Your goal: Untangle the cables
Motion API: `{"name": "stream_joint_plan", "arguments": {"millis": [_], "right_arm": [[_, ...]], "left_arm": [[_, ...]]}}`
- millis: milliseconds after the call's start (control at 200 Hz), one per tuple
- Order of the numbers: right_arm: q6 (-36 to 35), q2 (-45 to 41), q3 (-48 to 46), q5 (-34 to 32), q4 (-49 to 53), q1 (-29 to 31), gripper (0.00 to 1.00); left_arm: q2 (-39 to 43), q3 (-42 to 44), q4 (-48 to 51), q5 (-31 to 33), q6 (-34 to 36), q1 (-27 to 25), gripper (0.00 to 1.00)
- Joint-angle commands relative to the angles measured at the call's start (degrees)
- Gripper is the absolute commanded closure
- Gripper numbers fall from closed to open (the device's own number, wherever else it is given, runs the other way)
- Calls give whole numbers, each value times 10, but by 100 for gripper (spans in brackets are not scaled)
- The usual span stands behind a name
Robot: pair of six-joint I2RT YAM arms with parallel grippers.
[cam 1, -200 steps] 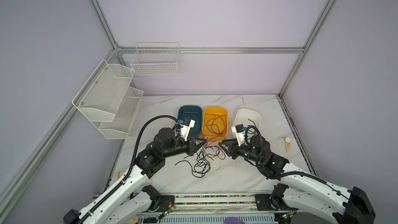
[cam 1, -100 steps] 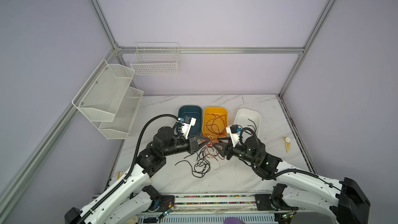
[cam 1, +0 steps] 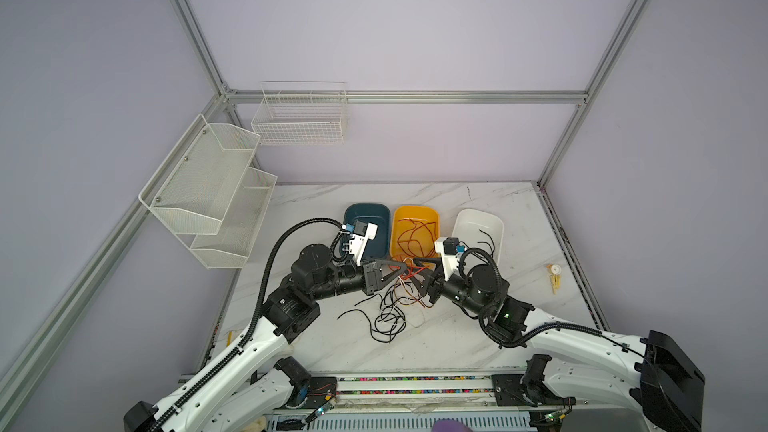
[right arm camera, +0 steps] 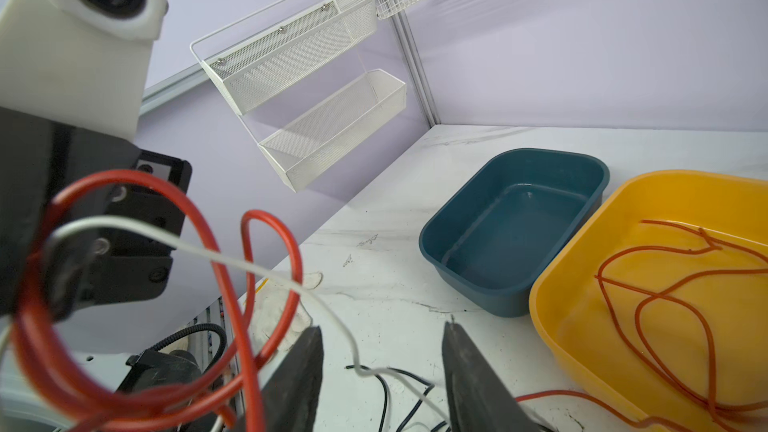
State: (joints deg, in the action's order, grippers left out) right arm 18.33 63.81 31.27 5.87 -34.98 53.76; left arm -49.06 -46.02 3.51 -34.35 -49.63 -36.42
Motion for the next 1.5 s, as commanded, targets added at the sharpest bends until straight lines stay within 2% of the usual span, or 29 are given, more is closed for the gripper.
{"name": "stream_joint_plan", "arguments": {"millis": [0, 220, 400, 615, 770, 910, 1010, 1185, 1350, 1495], "right_arm": [[-18, 10, 6, -17, -39, 9, 52], [-22, 24, 5, -33, -58, 13, 66], [-22, 19, 1, -53, -65, 15, 82], [-27, 6, 2, -64, -37, 15, 100], [-27, -10, -3, -83, -8, 15, 100], [-25, -29, -2, -110, 28, 15, 100], [-25, -44, 1, -141, 65, 15, 100], [-15, -72, -6, -152, 81, 14, 100], [-13, -92, -3, -169, 105, 15, 100], [-21, -108, 19, -188, 148, 14, 100]], "left_arm": [[3, 22, -38, -16, -14, 2, 96], [2, 32, -62, -26, -30, 1, 96], [0, 39, -76, -32, -39, 1, 95], [10, 39, -60, -29, -27, 2, 83], [15, 35, -39, -25, -12, 3, 77], [16, 34, -20, -21, 3, 3, 77], [20, 33, -5, -18, 15, 2, 78], [24, 38, 11, -10, 28, 3, 84], [24, 48, 15, -5, 35, 4, 95], [19, 52, 41, 11, 54, 5, 95]]}}
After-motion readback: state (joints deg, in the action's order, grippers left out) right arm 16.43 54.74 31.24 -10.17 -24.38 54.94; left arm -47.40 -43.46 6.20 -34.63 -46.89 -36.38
